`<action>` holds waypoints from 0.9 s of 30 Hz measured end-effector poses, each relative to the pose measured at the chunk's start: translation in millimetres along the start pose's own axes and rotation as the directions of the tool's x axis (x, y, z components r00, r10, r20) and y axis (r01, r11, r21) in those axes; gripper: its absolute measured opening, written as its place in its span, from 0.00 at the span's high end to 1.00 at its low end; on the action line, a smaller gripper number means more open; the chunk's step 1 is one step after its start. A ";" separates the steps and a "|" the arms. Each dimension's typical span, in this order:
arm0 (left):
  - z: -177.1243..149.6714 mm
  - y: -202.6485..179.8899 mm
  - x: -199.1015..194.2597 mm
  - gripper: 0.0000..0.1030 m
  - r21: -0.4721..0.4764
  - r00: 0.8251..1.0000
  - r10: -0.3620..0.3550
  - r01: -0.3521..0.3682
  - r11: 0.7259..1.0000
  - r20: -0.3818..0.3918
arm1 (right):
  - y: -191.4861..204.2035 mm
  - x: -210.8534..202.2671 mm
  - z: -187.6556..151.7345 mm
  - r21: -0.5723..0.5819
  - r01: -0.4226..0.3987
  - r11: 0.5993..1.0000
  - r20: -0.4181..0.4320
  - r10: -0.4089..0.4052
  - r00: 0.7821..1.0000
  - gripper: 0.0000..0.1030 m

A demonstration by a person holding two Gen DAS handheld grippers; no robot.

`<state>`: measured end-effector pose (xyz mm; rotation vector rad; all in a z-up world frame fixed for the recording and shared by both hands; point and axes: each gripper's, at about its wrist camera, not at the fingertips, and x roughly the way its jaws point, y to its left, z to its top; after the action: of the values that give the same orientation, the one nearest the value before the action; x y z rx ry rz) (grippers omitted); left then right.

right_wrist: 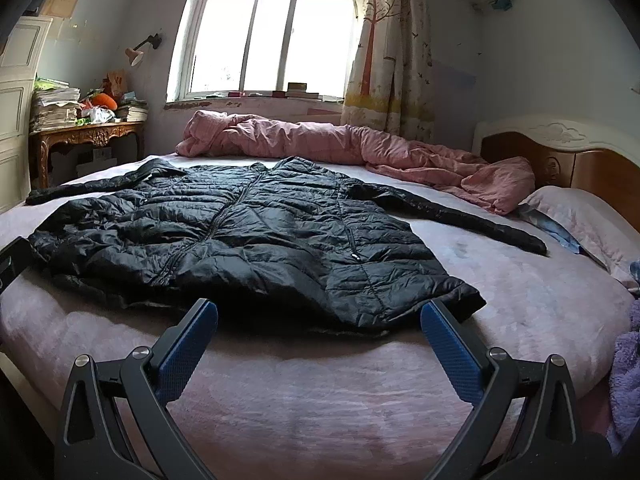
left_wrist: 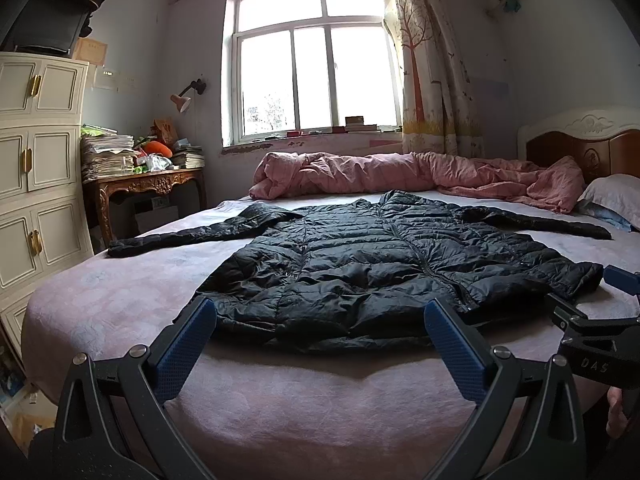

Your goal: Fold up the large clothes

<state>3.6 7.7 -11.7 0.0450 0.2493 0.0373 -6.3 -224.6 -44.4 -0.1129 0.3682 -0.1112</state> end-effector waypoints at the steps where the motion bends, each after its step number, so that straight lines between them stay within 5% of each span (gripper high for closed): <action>1: -0.6 0.2 0.7 0.00 0.001 1.000 -0.002 0.002 1.000 -0.001 | 0.4 1.1 -0.4 -0.001 0.000 1.000 -0.003 0.000 1.000 0.00; 13: -10.5 -7.7 12.8 0.00 0.024 1.000 0.003 -0.002 1.000 -0.017 | 4.9 11.1 -5.3 -0.011 -0.005 1.000 -0.031 0.005 1.000 0.00; 19: -12.9 -1.3 23.2 0.01 -0.047 0.994 -0.090 0.087 0.995 -0.069 | -1.0 17.1 -3.0 0.049 -0.081 0.996 -0.087 0.085 0.993 0.00; 23: -18.3 2.4 39.7 0.11 -0.120 0.974 -0.162 0.144 0.982 -0.158 | -12.3 27.5 -4.3 0.176 -0.206 0.963 -0.151 0.233 0.961 0.00; 27: -30.8 10.1 62.0 0.12 -0.247 0.932 -0.239 0.173 0.954 -0.272 | -26.3 42.8 -11.7 0.337 -0.317 0.887 -0.154 0.384 0.910 0.00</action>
<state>55.7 21.7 -56.3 -0.2092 0.5520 -0.1410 26.8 -257.1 -66.9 0.2772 0.5804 0.1840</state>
